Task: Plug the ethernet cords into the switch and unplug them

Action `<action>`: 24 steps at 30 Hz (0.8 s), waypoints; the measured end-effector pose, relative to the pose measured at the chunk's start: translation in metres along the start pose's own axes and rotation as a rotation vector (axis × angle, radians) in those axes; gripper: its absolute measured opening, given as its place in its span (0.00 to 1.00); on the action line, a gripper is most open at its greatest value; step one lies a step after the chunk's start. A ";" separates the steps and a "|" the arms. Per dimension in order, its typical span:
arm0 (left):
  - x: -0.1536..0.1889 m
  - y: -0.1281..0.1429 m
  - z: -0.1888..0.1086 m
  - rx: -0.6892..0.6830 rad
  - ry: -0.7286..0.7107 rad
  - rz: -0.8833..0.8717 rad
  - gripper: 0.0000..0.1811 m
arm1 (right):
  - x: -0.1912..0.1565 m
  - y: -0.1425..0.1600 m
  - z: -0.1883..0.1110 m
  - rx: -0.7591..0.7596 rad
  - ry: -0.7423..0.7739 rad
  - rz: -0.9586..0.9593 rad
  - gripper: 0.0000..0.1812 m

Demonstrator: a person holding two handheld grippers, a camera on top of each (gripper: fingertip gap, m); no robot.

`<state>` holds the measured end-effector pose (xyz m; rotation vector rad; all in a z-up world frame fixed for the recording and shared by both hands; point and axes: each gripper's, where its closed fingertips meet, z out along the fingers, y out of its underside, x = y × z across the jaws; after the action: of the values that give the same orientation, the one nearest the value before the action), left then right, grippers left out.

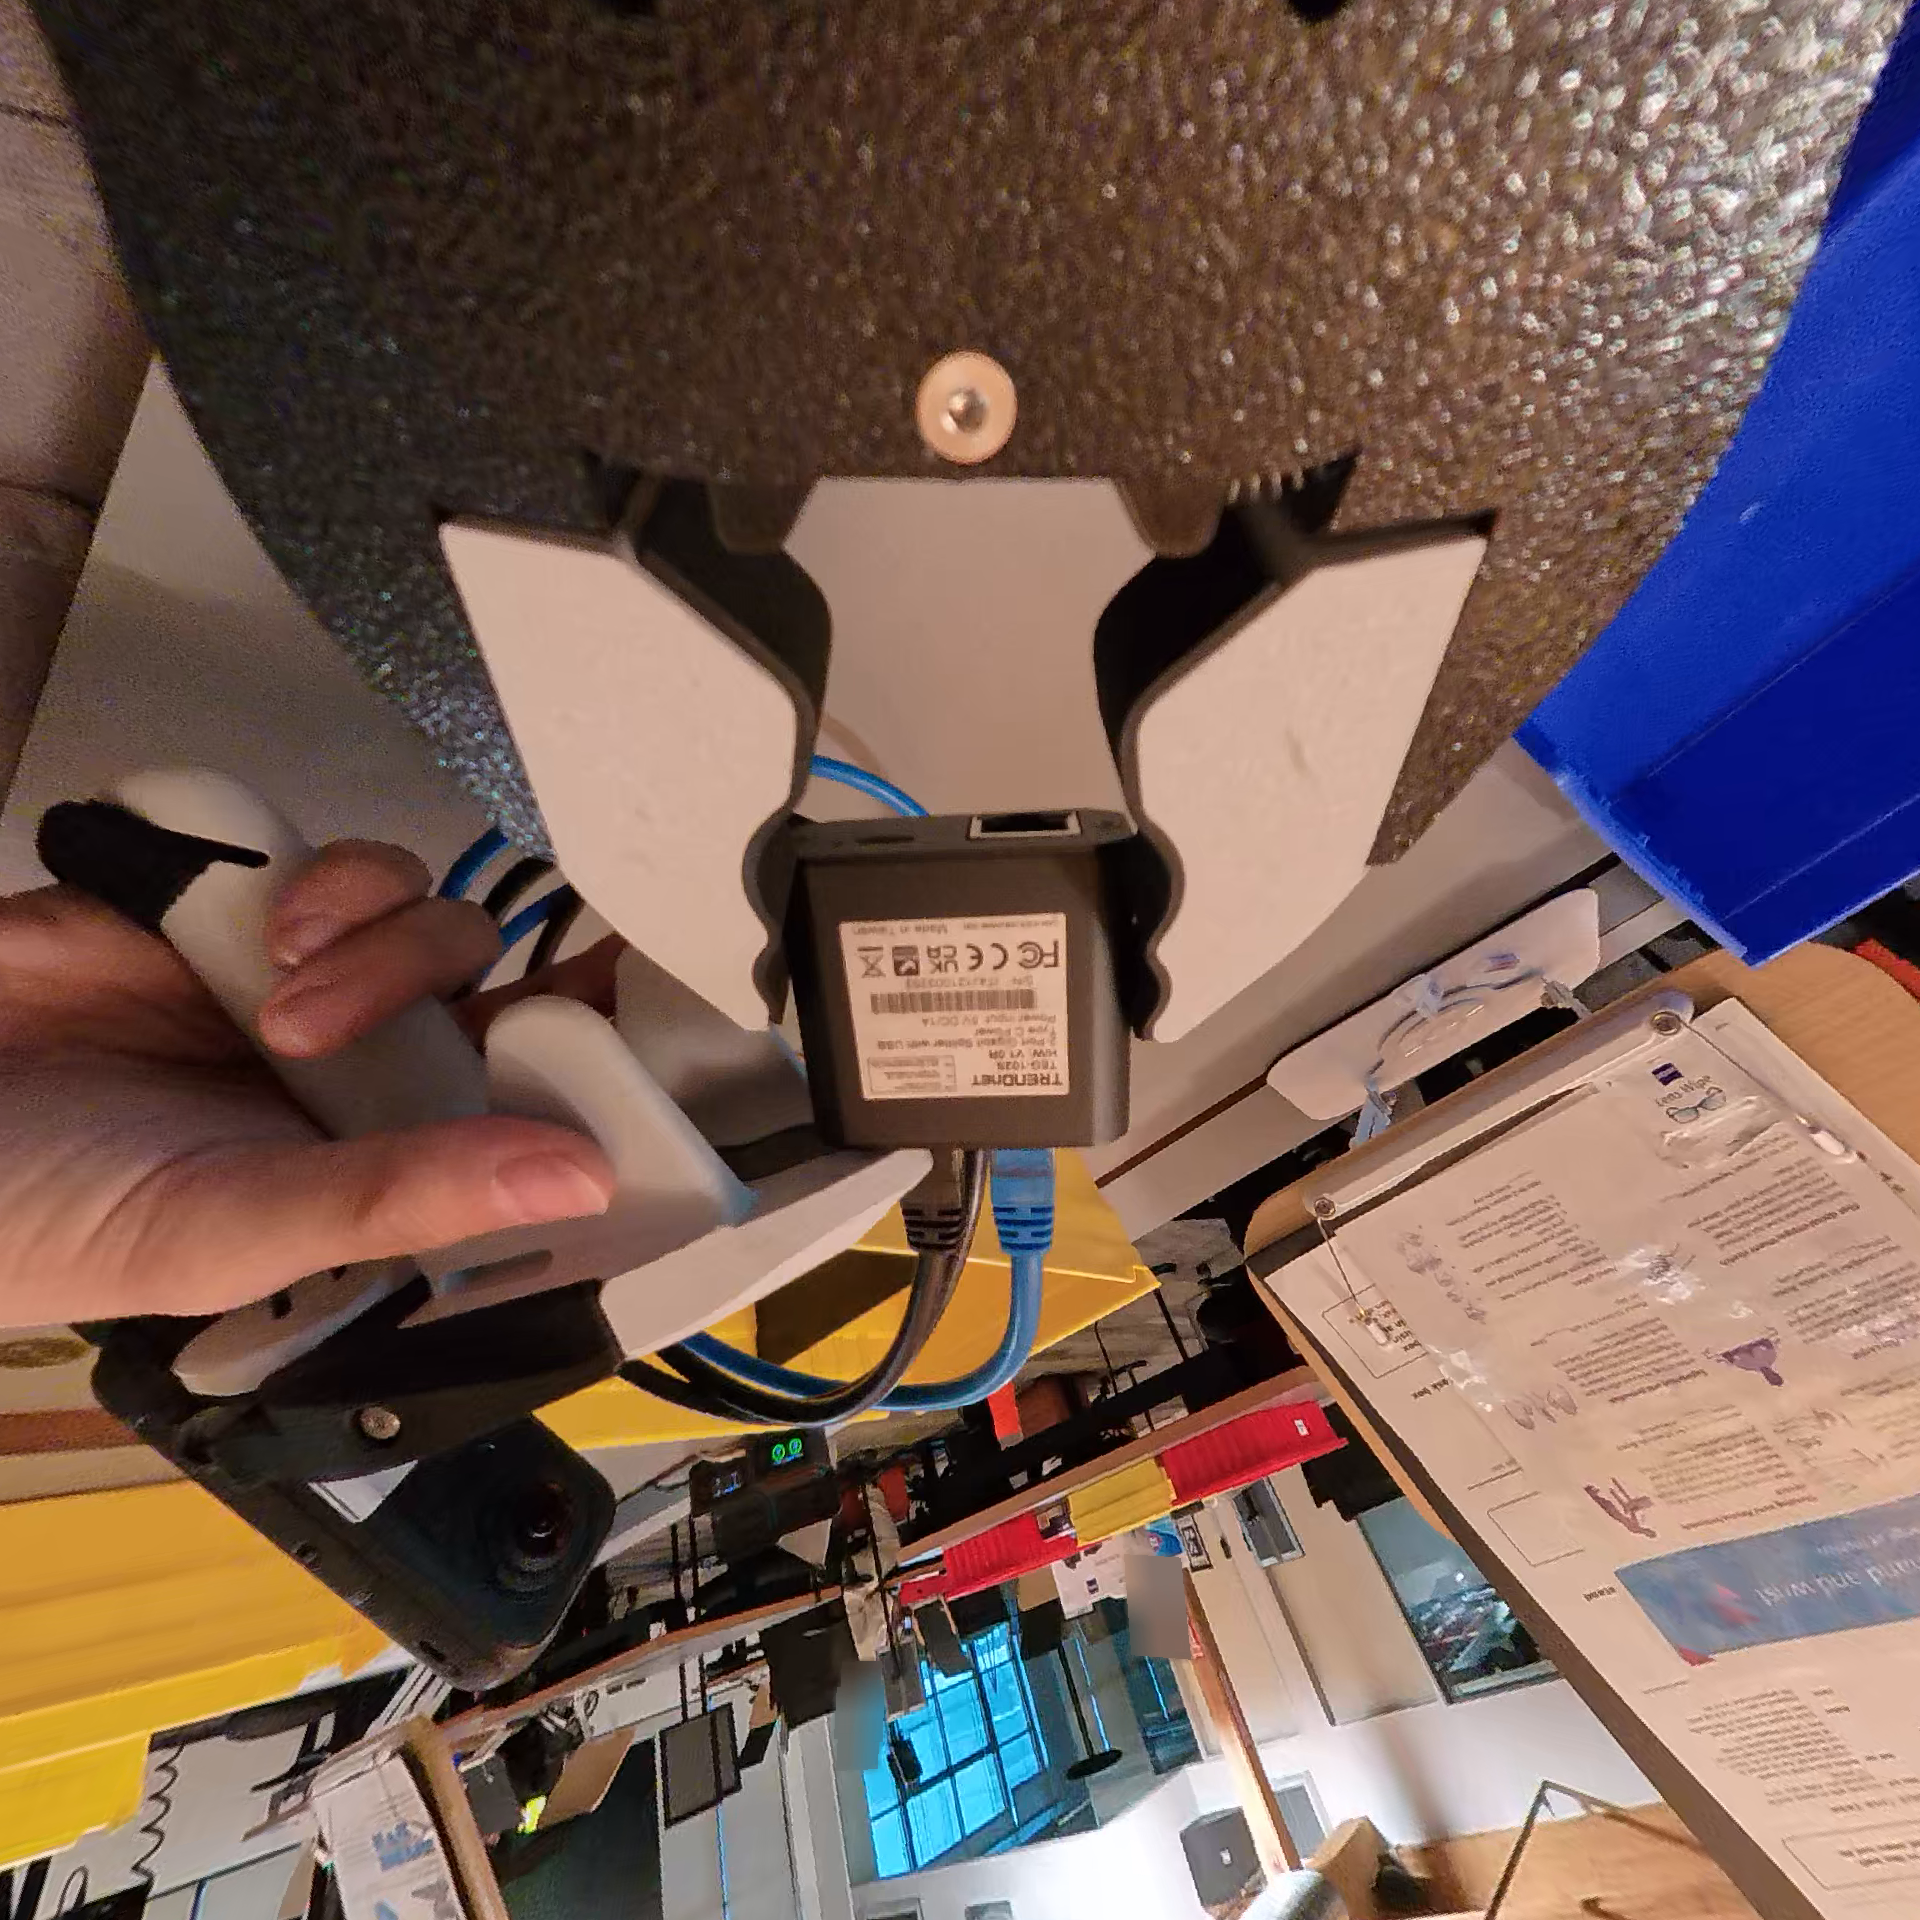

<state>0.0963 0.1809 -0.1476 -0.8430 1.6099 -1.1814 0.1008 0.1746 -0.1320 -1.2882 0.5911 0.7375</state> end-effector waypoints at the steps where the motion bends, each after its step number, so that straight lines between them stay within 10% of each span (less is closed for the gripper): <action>1: 0.000 0.001 0.001 -0.005 -0.003 0.008 0.34 | 0.001 0.000 -0.001 0.010 -0.007 0.008 0.07; 15: 0.002 0.009 0.009 0.026 -0.074 -0.087 0.34 | 0.011 -0.001 -0.002 0.071 -0.091 0.098 0.07; 19: -0.003 0.011 0.008 -0.043 -0.228 0.181 0.34 | 0.007 -0.001 -0.002 0.054 -0.106 0.036 0.07; 24: 0.002 0.011 0.011 -0.014 -0.156 0.001 0.34 | 0.011 -0.002 -0.004 0.042 -0.089 -0.030 0.07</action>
<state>0.1063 0.1794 -0.1599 -0.9205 1.4924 -1.0778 0.1089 0.1717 -0.1398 -1.2166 0.5116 0.7501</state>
